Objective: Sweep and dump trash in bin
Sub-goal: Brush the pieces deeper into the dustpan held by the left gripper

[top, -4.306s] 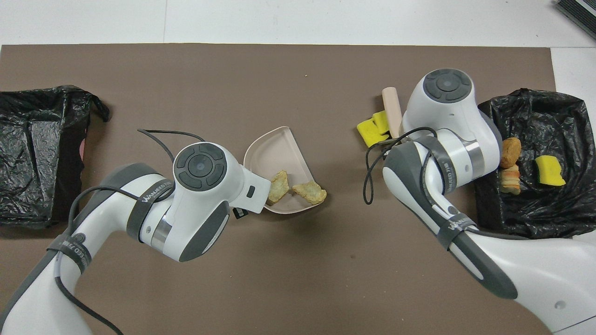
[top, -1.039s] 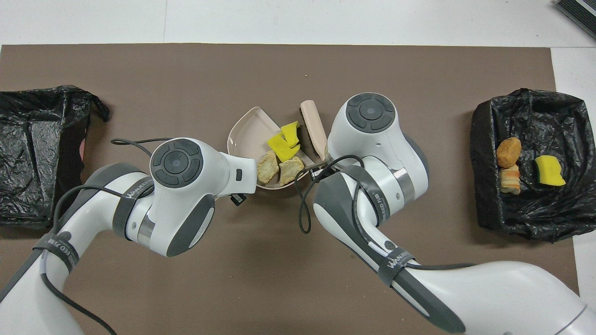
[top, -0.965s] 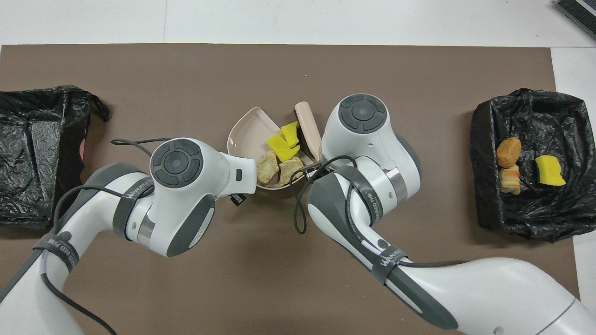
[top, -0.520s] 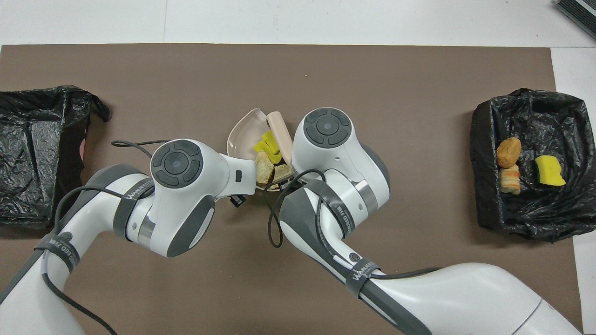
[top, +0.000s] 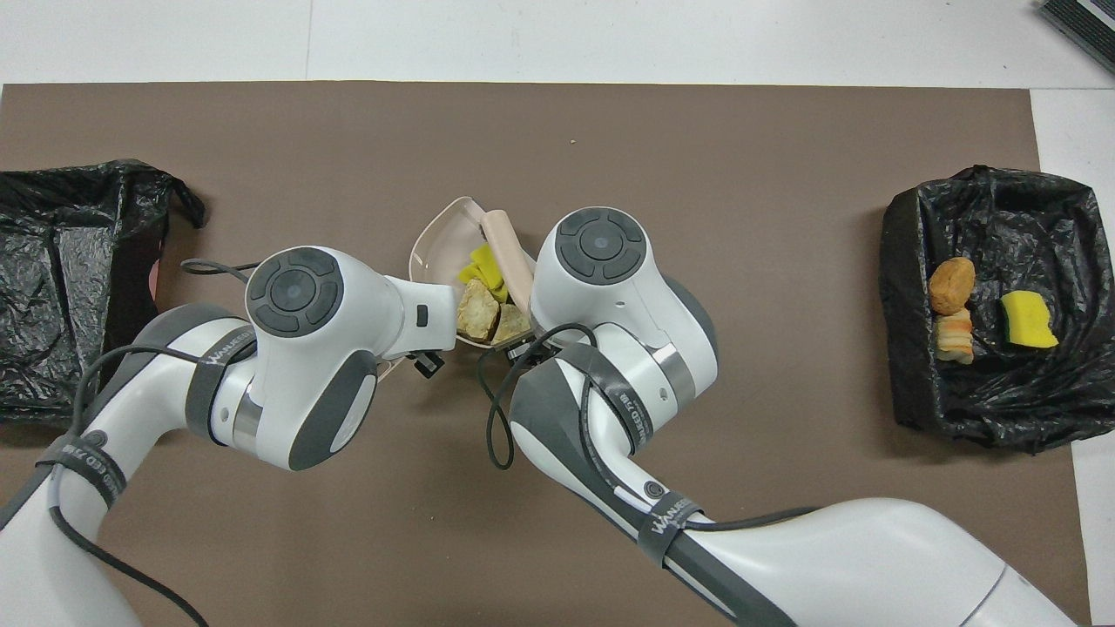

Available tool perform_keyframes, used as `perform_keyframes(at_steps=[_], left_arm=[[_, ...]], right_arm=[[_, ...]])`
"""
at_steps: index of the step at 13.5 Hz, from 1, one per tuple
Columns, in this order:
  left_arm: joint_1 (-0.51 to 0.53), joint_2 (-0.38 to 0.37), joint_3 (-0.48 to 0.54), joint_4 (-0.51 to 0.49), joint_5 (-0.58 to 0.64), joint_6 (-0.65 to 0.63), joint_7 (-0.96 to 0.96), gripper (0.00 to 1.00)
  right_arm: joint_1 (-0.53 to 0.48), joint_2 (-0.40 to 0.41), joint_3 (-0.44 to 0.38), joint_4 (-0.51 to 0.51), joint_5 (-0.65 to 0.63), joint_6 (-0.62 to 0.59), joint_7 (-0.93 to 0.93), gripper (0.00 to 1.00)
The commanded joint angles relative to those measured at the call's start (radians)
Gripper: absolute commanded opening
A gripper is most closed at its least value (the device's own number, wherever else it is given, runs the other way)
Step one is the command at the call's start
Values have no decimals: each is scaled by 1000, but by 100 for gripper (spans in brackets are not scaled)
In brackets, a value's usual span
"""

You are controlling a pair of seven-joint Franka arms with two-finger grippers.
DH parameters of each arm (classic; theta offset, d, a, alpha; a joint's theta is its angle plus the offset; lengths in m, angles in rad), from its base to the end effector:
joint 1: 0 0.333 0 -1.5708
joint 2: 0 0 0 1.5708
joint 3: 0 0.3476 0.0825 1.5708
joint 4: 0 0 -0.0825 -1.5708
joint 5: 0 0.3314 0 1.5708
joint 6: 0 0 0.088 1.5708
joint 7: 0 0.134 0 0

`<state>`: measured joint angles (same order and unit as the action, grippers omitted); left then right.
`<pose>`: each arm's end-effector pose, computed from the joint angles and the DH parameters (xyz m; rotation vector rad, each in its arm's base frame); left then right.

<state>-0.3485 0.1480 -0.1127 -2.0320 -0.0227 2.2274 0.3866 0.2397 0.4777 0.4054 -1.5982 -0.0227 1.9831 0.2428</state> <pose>0.4893 -0.2423 0.4135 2.8389 -1.2555 0.0728 0.5315 0.3505 0.3941 -2.9595 -0.5633 0.1803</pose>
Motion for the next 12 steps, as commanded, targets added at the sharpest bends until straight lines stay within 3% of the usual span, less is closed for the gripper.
perform_keyframes(at_steps=[1,8,12], left_arm=[[17,-21,-1,-5,-63,31,14,0],[28,-33,2,-2,-72,147,9,0],[28,-39,2,-11,-71,130,32,0]], right_arm=[[-31,-23,10,-5,3,8,-37,0],[-19,-54,13,-14,-94,-3,-39,0],[-34,-68,13,-38,-91,8,-83,0]])
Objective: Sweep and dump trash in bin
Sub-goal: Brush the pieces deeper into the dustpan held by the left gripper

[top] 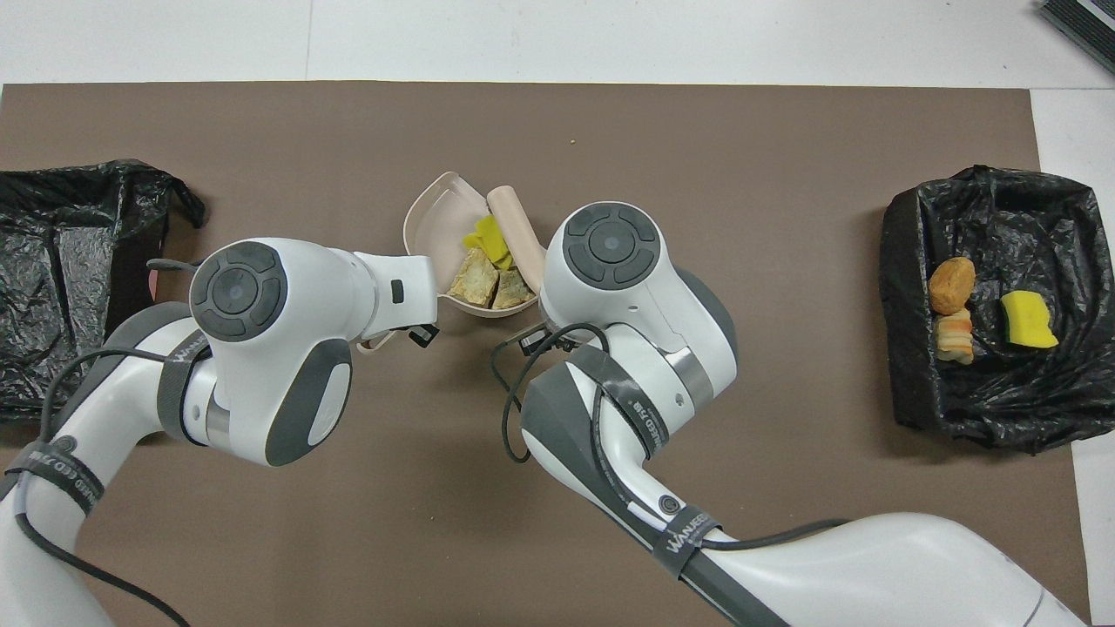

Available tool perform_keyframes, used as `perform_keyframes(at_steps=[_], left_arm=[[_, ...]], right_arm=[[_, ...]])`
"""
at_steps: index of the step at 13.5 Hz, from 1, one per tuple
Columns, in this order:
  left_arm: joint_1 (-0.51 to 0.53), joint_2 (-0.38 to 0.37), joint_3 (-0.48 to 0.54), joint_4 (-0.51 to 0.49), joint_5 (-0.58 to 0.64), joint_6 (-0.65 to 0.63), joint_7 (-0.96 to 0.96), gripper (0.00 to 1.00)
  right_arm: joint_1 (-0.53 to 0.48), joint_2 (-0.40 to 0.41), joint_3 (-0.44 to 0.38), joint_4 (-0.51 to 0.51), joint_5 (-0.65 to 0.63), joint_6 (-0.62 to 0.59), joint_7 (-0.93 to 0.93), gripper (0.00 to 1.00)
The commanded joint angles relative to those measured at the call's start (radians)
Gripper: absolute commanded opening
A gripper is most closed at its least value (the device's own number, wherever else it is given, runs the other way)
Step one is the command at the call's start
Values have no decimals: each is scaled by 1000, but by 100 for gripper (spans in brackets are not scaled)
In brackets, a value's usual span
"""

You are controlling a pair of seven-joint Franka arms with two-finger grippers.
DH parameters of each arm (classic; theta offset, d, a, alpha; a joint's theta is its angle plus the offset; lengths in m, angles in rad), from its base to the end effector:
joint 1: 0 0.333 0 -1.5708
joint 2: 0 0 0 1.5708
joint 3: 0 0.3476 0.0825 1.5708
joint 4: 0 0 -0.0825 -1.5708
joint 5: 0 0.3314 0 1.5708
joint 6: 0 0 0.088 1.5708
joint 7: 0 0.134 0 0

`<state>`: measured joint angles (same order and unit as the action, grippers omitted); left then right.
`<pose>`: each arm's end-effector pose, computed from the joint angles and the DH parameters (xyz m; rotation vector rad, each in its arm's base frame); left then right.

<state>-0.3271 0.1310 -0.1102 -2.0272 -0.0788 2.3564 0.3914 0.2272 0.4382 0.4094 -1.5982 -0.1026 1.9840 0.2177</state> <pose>0.5084 -0.2382 0.4384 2.8205 -1.1530 0.3009 0.5360 0.3394 0.4174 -3.0075 -0.6530 0.0700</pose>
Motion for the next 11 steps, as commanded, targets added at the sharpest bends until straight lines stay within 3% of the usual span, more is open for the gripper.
perform_keyframes(at_steps=[1,8,9,10,11], left_arm=[[5,-42,0,-33,-15,-17,53,0],[2,-50,0,-119,-15,-65,44,0],[-7,-34,0,-120,-15,-71,37,27],[-9,-30,0,-122,-15,-72,0,85],[-4,-30,0,-122,-15,-81,-34,92]], right_arm=[[-26,-27,9,-36,-3,7,-105,0],[-28,-56,9,-28,-14,-16,-121,0],[-29,-58,9,-32,-14,-14,-124,0],[-29,-59,9,-37,-14,-8,-135,0],[-31,-61,9,-37,-12,-11,-148,0]])
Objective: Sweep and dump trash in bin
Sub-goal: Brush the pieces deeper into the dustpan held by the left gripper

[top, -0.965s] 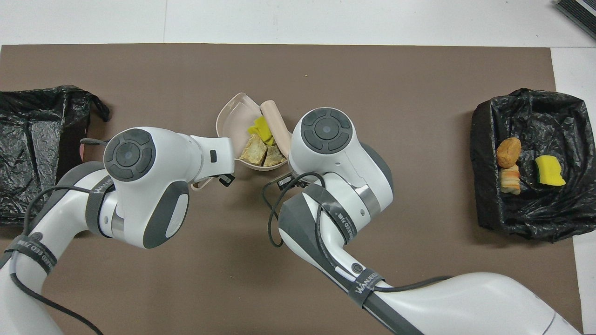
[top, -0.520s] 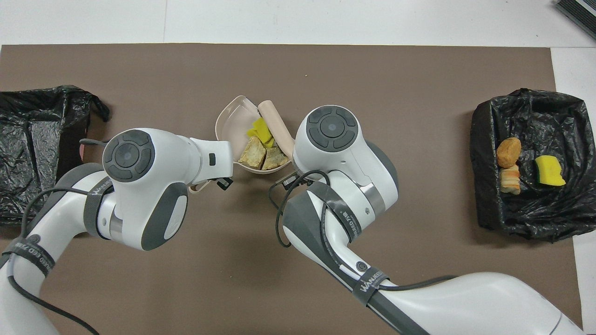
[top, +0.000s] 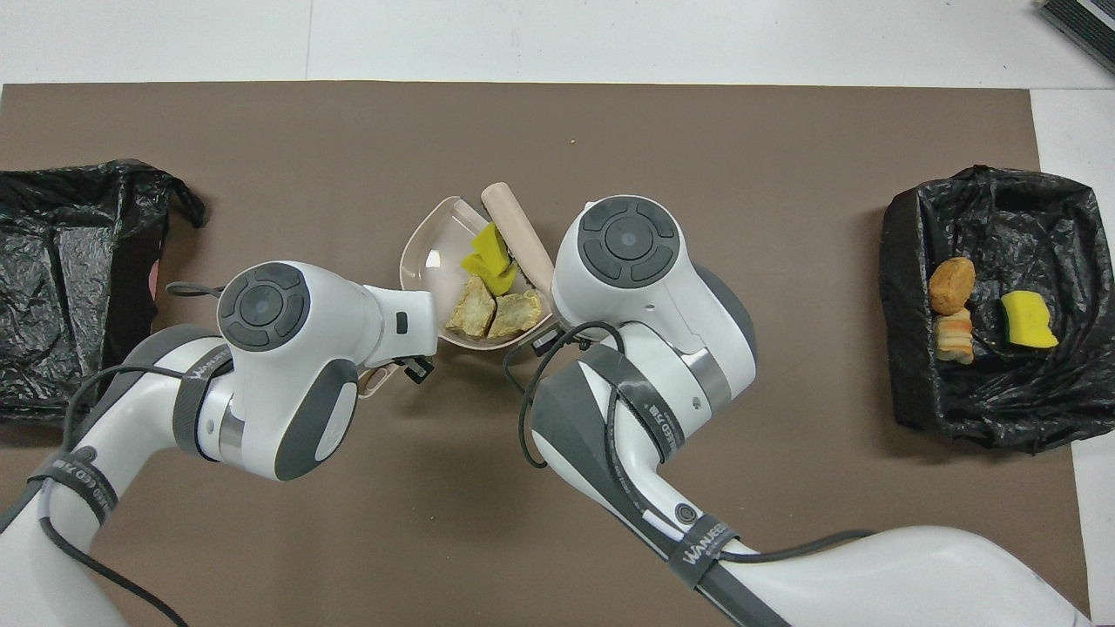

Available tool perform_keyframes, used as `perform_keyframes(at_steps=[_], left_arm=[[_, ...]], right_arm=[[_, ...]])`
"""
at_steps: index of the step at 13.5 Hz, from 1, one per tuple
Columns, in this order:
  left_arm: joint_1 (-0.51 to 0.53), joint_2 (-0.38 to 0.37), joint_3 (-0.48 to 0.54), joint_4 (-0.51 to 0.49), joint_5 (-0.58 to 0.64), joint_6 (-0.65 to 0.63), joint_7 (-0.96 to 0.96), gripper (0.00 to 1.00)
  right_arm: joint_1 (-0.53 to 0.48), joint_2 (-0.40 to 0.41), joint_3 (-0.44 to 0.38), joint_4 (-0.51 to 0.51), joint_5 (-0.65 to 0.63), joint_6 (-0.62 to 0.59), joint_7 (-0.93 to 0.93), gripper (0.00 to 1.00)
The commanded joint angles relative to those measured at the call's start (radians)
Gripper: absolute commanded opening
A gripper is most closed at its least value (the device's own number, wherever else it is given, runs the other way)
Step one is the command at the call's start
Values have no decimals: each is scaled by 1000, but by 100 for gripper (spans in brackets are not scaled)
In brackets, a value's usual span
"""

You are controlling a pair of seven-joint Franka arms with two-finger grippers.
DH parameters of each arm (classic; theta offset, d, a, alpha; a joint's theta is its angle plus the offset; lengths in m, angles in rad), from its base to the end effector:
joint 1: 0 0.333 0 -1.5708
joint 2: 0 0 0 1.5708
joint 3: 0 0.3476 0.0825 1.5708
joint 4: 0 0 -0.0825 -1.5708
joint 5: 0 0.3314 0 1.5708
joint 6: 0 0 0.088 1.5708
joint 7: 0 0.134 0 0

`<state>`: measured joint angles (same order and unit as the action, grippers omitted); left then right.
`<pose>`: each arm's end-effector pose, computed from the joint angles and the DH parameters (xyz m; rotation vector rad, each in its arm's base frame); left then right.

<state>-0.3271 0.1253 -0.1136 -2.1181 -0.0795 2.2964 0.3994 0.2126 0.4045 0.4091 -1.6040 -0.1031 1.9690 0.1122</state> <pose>0.4794 -0.2282 0.3970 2.8299 -1.1759 0.0795 0.5351 0.3293 0.4337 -2.9809 -0.7941 0.0419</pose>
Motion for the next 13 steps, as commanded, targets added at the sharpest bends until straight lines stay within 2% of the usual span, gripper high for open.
perform_keyframes(at_steps=[1,2,5,7,8,9,10,13], left_arm=[[-6,-24,3,-31,-14,-22,-40,93],[-7,-26,2,-34,-14,-23,-36,99],[-10,-30,3,-46,-14,-12,-31,100],[-15,-21,3,-49,-14,-9,-34,72],[-15,-21,3,-48,-14,-11,-33,53],[-15,-16,3,-49,-14,-11,-28,9],[-15,-18,3,-49,-13,-11,1,0],[-3,-10,3,-39,-13,-5,36,0]], right_arm=[[-18,-30,10,-42,-10,8,-52,0],[-25,-33,10,-56,-7,16,-69,0],[-32,-33,10,-79,2,39,-124,0],[-21,-35,11,-79,34,41,-117,0],[-12,-36,14,-79,43,39,-115,0],[2,-38,28,-79,60,39,-115,0],[4,-44,43,-79,77,31,-115,0],[10,-59,77,-77,82,-1,-108,0]])
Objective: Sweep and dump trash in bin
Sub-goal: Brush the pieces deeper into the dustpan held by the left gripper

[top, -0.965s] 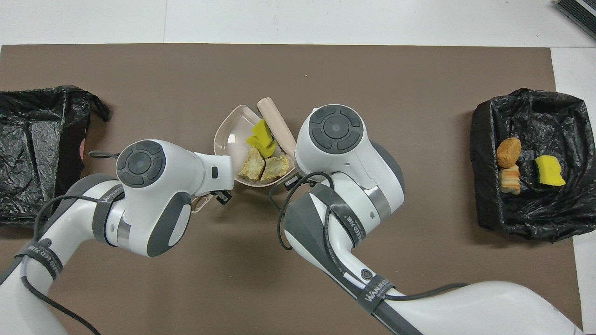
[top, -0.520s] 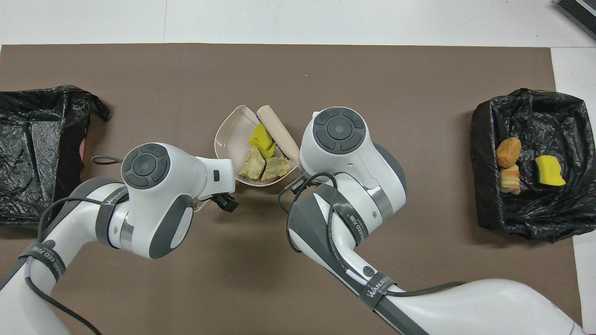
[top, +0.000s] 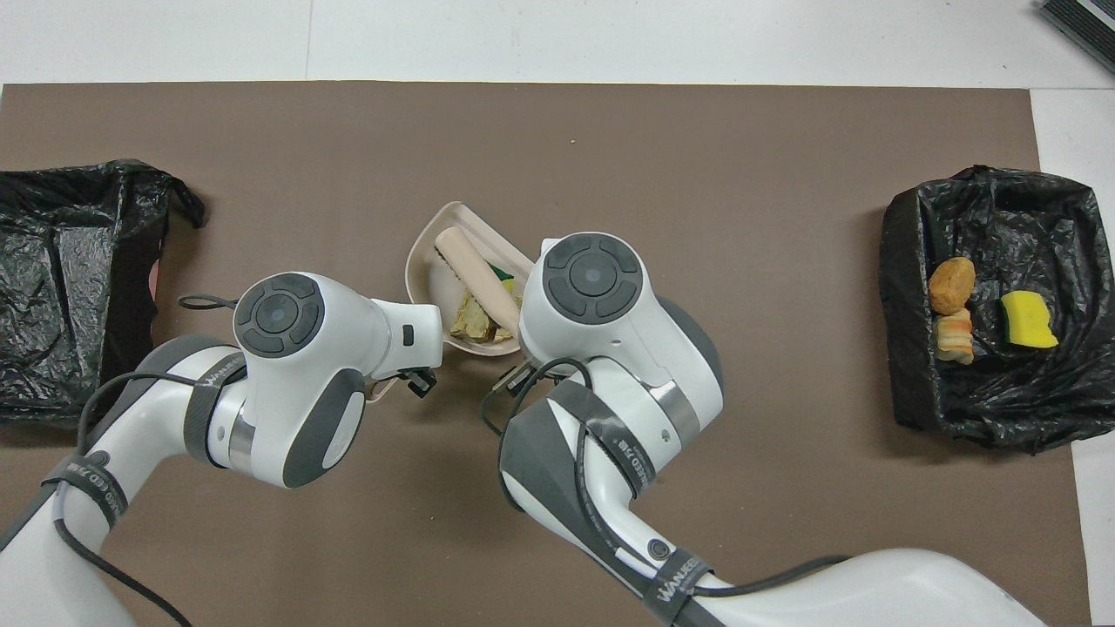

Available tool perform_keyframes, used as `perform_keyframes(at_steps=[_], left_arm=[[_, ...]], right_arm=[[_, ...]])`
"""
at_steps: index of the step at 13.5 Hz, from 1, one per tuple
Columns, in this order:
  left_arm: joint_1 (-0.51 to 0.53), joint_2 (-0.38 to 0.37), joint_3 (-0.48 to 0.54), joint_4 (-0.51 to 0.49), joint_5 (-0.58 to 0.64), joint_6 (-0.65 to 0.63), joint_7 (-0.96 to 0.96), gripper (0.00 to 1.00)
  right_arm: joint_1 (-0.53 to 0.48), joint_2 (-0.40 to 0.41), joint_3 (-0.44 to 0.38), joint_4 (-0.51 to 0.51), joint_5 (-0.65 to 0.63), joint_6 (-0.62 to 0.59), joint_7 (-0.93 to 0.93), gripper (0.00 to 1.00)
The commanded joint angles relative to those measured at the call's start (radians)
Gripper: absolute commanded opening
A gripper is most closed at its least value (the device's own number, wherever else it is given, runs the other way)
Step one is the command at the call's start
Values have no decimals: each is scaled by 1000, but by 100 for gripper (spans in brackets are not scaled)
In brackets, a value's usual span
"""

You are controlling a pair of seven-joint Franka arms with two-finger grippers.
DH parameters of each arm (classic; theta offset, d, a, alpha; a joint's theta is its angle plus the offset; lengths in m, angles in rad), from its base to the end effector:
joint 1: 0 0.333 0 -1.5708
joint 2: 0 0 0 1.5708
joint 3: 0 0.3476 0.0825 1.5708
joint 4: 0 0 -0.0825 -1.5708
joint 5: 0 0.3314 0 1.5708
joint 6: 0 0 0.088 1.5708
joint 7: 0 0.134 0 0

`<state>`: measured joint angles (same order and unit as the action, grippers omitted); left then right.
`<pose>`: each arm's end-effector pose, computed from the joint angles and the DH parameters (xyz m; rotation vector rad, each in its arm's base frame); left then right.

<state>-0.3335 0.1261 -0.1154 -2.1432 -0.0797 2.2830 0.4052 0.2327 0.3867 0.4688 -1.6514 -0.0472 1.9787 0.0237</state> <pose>0.4696 -0.2287 0.3853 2.8232 -1.1960 0.0192 0.4963 0.3673 0.4308 -2.8588 -0.9929 0.0938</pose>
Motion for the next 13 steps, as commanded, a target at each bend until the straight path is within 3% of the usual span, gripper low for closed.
perform_keyframes(at_steps=[1,7,13], left_arm=[[7,-10,5,-12,-12,12,29,0],[54,-34,5,3,-12,9,27,0],[90,-54,5,22,-14,12,37,0]], right_arm=[[-12,-55,24,-30,26,-32,-16,0],[-78,-118,27,-27,82,-99,-42,0],[-84,-127,25,-31,101,-110,-44,0]])
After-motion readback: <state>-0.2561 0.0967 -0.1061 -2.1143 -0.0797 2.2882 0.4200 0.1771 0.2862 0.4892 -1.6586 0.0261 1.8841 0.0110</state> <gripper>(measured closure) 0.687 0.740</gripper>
